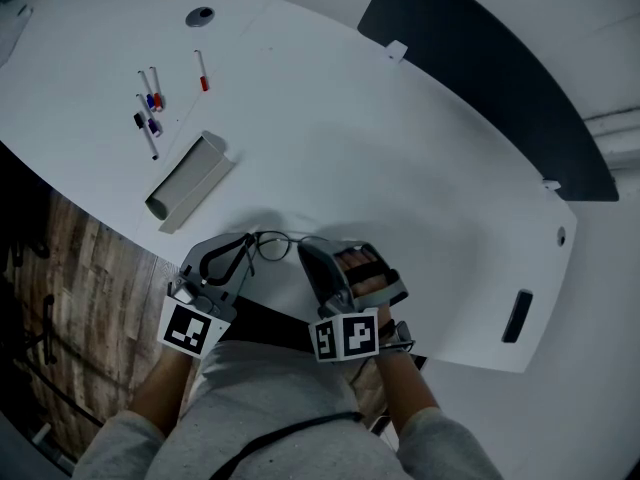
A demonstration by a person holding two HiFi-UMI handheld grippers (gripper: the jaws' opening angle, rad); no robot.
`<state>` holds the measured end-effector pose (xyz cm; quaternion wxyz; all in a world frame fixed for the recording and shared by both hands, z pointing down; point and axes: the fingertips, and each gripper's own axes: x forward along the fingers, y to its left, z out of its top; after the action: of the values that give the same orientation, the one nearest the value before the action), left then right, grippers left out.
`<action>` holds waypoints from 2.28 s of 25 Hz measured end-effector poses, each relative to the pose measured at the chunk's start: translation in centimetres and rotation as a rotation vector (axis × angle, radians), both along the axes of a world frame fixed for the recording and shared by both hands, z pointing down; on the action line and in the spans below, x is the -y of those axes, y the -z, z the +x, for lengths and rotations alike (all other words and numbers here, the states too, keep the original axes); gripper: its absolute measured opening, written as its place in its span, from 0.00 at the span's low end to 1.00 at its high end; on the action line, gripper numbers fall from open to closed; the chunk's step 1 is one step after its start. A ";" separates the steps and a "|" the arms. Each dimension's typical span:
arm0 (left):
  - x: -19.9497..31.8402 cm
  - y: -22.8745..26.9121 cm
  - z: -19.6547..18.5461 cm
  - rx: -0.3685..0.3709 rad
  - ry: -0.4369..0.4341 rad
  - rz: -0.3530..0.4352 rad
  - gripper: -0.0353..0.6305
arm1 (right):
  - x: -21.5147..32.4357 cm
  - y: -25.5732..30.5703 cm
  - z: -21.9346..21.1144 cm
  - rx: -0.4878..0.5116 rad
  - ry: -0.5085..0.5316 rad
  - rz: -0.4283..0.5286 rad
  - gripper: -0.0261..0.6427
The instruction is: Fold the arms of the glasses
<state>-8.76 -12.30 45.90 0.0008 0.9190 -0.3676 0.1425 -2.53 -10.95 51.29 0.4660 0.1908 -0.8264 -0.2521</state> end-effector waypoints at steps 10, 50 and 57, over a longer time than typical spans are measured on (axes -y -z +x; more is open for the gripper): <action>0.3 0.2 0.2 0.003 0.003 -0.001 0.09 | 0.0 -0.1 -0.1 0.002 0.002 0.012 0.08; 0.2 -0.5 1.3 0.160 -0.063 0.034 0.09 | 0.3 -0.3 4.9 0.503 -0.421 -0.314 0.13; 0.3 -0.6 2.0 0.172 -0.089 0.032 0.09 | 0.4 -0.3 5.0 0.506 -0.420 -0.313 0.13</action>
<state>-6.79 -12.63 46.51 -0.0519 0.9187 -0.3275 0.2148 2.49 -11.34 51.61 0.3119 0.3391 -0.8869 0.0338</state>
